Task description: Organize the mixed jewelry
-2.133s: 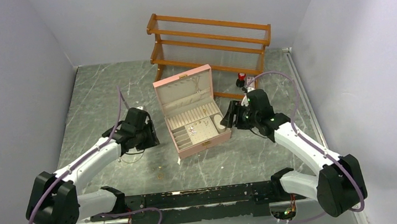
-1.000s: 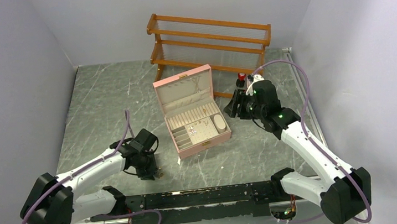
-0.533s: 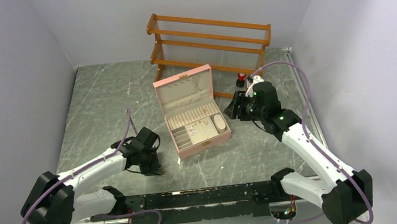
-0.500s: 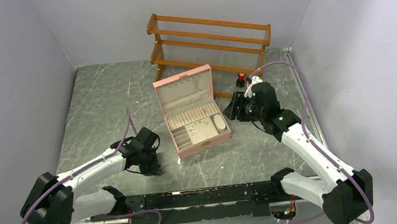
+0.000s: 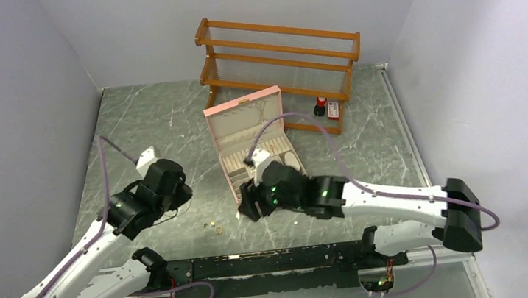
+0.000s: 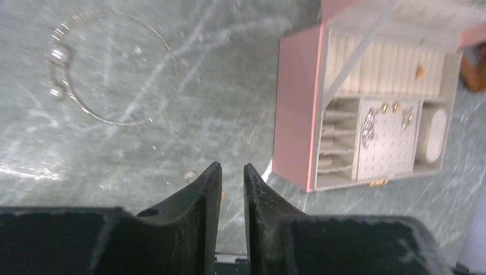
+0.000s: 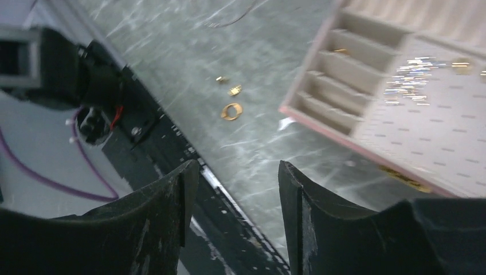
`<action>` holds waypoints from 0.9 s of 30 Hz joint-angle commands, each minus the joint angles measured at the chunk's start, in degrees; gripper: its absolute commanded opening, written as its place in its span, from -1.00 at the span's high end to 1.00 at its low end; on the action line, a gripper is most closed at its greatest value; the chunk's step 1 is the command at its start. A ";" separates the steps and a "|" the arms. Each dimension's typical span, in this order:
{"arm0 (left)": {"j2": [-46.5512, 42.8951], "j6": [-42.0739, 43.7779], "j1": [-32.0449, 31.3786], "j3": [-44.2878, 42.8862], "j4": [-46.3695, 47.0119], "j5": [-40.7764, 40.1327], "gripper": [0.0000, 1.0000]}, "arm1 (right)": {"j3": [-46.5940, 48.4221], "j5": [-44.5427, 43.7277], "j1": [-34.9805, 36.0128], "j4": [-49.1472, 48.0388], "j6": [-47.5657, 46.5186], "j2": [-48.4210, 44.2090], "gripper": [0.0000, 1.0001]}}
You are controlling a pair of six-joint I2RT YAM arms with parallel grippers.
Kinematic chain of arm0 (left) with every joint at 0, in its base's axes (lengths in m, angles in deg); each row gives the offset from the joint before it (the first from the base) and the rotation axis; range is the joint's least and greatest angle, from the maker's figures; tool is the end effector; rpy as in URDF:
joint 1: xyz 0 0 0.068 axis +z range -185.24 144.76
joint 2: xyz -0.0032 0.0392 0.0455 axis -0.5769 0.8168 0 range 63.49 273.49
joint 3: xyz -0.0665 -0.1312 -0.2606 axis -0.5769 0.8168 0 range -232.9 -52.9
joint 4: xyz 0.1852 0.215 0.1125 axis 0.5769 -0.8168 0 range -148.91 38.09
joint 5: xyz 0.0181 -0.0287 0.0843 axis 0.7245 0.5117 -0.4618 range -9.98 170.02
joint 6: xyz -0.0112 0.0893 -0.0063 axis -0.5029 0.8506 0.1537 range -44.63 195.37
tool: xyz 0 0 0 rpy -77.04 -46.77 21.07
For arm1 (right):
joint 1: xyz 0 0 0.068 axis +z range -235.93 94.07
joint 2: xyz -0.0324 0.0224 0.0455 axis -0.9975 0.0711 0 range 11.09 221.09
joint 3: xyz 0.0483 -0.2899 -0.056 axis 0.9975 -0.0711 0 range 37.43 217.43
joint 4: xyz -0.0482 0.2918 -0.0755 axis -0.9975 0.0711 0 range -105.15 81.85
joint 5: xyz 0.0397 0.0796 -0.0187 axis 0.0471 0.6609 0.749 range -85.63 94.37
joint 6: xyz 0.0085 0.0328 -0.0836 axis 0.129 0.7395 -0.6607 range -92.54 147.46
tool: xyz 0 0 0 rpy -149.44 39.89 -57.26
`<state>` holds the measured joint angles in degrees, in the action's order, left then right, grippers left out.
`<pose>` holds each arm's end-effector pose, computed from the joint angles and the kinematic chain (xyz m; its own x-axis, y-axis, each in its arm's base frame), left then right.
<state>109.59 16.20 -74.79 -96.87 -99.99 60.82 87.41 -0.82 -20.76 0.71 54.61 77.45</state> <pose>0.1768 -0.1117 0.2571 -0.6807 -0.4895 -0.5450 -0.2837 0.8621 -0.4199 0.1453 0.2965 0.2733 -0.5972 -0.2084 -0.7745 -0.6734 0.6549 0.3430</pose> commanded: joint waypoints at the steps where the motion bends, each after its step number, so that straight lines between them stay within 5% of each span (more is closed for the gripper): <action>1: -3.57 -1.94 -0.27 -5.42 -6.28 -15.73 0.44 | -0.13 -4.78 9.14 -7.26 1.73 6.53 -0.13; 6: -7.84 -1.06 -0.33 -10.57 -8.04 -23.91 0.32 | 3.78 -5.06 14.09 -8.87 1.48 18.26 0.04; 13: -12.43 3.07 -0.33 -13.15 -6.90 -23.19 0.17 | 14.62 -7.05 15.41 -4.28 -2.43 34.56 0.07; 27: -13.66 4.87 -0.31 -15.03 -8.98 -25.07 0.15 | 24.23 -10.62 15.13 -0.46 -5.58 45.93 0.27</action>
<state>96.63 19.91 -74.79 -110.44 -107.99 38.55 110.03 -8.34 -5.59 -1.13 50.09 122.72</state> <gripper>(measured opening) 0.421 0.365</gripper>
